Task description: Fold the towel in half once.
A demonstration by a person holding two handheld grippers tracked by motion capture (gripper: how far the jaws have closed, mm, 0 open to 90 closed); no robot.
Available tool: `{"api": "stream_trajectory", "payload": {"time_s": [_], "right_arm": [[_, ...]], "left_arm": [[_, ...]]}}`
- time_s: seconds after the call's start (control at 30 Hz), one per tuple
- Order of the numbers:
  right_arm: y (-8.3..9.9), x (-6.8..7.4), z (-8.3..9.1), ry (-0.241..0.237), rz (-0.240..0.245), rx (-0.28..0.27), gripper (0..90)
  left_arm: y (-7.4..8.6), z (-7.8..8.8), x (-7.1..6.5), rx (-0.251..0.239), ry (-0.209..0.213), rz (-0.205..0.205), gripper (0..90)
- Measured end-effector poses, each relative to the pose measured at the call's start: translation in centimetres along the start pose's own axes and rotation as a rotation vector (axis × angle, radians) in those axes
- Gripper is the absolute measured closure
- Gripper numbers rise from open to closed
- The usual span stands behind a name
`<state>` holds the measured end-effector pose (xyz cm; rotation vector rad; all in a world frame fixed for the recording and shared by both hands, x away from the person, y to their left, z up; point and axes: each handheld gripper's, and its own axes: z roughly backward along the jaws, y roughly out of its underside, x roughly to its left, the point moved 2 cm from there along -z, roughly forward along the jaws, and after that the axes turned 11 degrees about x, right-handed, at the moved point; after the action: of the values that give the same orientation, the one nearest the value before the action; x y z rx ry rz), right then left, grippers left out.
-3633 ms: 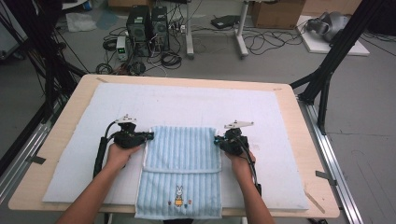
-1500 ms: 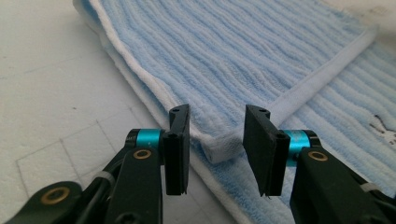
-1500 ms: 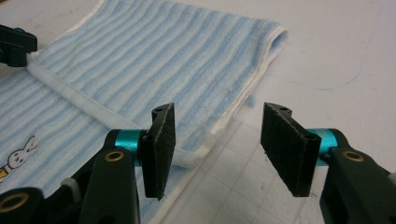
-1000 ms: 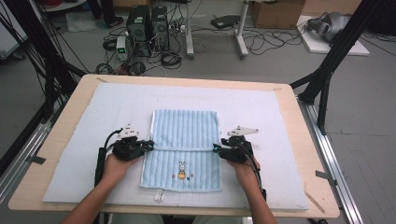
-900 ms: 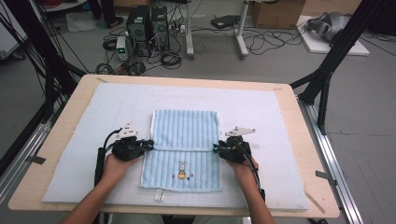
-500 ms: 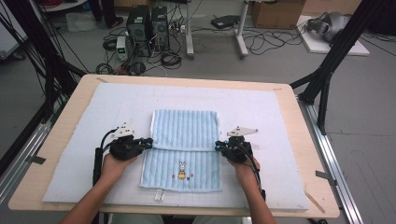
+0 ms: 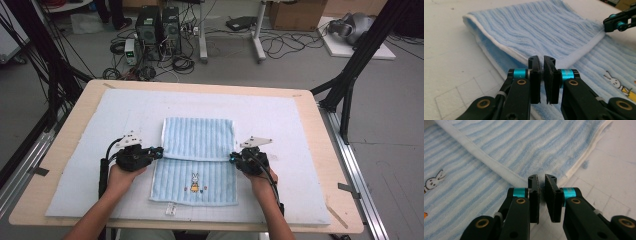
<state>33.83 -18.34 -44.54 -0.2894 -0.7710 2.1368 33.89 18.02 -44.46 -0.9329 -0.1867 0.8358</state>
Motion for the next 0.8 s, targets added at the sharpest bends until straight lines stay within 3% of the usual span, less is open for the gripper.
{"api": "stream_trajectory", "payload": {"time_s": [0.23, 0.5, 0.8], "right_arm": [[0.1, 0.5, 1.1, -0.005, 0.013, -0.018, 82.2], [1.2, 2.1, 2.6, -0.035, 0.028, -0.029, 82.1], [3.3, 4.5, 4.2, -0.058, 0.053, -0.011, 82.1]], "left_arm": [[0.1, 0.9, -0.5, -0.014, 0.01, -0.001, 83.9], [1.3, 2.8, -1.6, -0.026, 0.046, 0.007, 83.9], [3.8, 4.2, -3.6, 0.034, 0.083, -0.031, 83.7]]}}
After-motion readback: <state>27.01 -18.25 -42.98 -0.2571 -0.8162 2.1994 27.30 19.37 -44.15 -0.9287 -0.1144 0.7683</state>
